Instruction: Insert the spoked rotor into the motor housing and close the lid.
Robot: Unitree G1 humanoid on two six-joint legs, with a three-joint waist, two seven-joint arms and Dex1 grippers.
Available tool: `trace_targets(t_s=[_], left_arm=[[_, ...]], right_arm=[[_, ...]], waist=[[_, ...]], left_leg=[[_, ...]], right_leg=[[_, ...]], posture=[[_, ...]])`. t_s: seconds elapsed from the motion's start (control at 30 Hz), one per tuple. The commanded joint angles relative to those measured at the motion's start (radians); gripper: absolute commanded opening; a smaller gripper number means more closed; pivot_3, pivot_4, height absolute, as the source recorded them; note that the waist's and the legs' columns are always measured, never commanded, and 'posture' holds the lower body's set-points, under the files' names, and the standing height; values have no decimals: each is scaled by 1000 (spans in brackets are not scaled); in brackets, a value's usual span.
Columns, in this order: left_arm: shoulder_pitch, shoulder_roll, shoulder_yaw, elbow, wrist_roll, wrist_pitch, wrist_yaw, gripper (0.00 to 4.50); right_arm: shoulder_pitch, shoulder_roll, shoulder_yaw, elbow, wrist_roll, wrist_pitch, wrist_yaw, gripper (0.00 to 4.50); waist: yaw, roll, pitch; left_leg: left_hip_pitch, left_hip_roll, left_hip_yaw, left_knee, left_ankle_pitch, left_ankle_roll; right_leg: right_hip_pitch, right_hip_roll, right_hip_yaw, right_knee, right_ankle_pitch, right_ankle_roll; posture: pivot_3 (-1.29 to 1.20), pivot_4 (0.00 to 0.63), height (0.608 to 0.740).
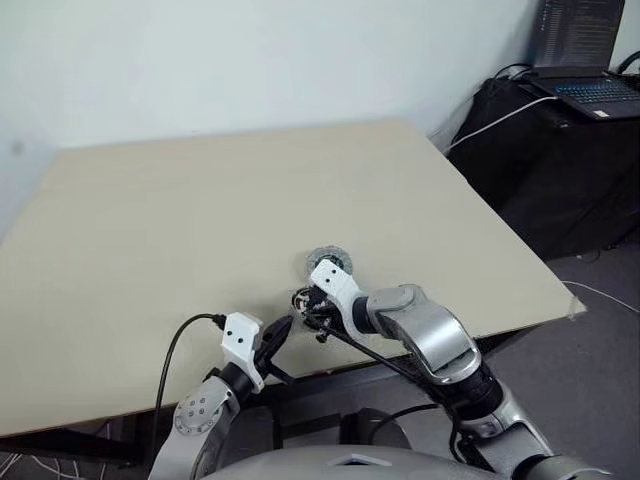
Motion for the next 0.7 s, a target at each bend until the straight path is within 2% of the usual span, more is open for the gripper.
trace_targets(t_s=[0.03,0.27,0.47,0.7], left_arm=[[4,3,2,-23,-10,-20,-6,0],[19,3,6,-35,-11,-18,0,0],[20,1,5,-43,-10,-13,6,0],[20,5,9,-45,-11,-12,4,0]], right_arm=[[-34,40,-53,0,38,67,-67,103],[-77,205,-189,133,59,129,-231,101],[-92,257,-210,239,80,40,-314,100],[-104,248,-193,263,122,-24,-342,2293]], waist=[[-2,0,0],[-4,2,-1],[-13,3,-3],[-24,4,-3]], left_leg=[[0,0,0,0,0,0],[1,1,0,0,0,0],[2,1,0,0,0,0],[2,1,0,0,0,0]], right_leg=[[0,0,0,-1,0,0],[0,1,0,0,0,0],[1,0,0,0,0,0],[1,0,0,0,0,1]], posture=[[0,0,740],[0,0,740],[0,0,740],[0,0,740]])
